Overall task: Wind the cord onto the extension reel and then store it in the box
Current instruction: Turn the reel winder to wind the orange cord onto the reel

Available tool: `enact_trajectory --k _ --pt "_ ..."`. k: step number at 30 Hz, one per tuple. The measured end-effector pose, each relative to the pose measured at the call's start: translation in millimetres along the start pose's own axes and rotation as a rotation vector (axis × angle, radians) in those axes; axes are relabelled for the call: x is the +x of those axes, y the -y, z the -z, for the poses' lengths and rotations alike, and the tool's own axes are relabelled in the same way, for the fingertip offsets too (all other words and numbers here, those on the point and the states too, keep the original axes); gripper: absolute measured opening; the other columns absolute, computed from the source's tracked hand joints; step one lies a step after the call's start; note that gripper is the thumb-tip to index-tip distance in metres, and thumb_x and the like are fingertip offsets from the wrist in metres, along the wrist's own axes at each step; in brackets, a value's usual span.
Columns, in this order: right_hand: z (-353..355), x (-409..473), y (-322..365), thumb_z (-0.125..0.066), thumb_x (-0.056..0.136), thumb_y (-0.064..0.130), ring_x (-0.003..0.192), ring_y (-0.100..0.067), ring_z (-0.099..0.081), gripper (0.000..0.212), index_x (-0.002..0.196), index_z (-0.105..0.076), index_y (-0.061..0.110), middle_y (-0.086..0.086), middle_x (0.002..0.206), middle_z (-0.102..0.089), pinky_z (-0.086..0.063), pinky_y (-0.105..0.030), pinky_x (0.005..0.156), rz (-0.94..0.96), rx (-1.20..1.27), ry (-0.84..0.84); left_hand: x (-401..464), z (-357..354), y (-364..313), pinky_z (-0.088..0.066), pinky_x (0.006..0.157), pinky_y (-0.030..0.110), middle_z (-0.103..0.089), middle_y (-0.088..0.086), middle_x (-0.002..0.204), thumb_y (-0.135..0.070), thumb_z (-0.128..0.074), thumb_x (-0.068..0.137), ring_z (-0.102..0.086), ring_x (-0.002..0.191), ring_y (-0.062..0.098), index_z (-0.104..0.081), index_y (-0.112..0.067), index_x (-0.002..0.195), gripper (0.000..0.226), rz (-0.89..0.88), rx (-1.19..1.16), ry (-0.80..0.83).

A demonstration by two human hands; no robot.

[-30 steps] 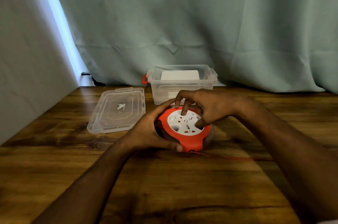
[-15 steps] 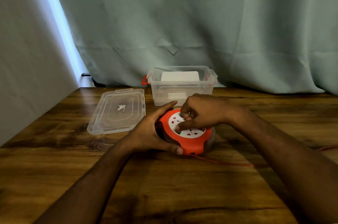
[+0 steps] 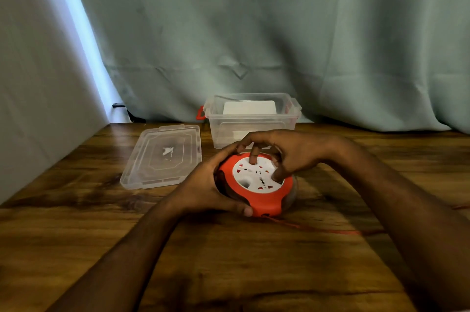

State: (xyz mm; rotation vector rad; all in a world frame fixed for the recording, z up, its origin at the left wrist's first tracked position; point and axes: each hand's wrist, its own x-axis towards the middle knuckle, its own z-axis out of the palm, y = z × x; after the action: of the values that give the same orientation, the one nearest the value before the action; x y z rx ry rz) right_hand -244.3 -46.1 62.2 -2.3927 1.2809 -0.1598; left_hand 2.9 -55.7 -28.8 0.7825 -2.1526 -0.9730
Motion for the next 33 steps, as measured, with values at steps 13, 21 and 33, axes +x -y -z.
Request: enact_trajectory --k 13,21,33 --pt "-7.4 -0.3 13.1 -0.086 0.073 0.061 0.085 -0.012 -0.07 0.051 0.089 -0.061 0.02 0.005 0.091 -0.073 -0.064 -0.044 0.07 -0.074 -0.181 -0.092 -1.2 -0.1 0.5 -0.056 0.099 0.022 -0.051 -0.033 0.14 -0.058 -0.1 0.044 -0.055 0.127 -0.008 -0.028 -0.053 0.155 0.132 0.054 0.042 0.018" --pt "-15.2 4.8 18.1 -0.077 0.089 0.05 0.065 -0.012 -0.068 0.041 0.067 -0.059 0.02 0.0 0.067 -0.07 -0.047 -0.024 0.055 -0.063 -0.183 -0.116 -0.9 0.6 0.9 -0.053 0.098 0.016 -0.049 -0.044 0.136 -0.052 -0.103 0.043 -0.056 0.127 -0.01 -0.013 -0.061 0.155 0.143 0.047 0.02 0.019" --pt "-0.1 1.8 1.0 -0.087 0.076 0.004 0.105 0.012 -0.061 0.048 0.106 -0.054 0.024 0.012 0.131 -0.066 -0.058 -0.015 0.069 -0.031 -0.073 -0.063 1.4 2.0 3.8 -0.052 0.105 0.022 -0.053 -0.029 0.145 -0.044 -0.105 0.044 -0.056 0.131 -0.005 -0.004 -0.066 0.153 0.15 0.03 0.018 -0.013"
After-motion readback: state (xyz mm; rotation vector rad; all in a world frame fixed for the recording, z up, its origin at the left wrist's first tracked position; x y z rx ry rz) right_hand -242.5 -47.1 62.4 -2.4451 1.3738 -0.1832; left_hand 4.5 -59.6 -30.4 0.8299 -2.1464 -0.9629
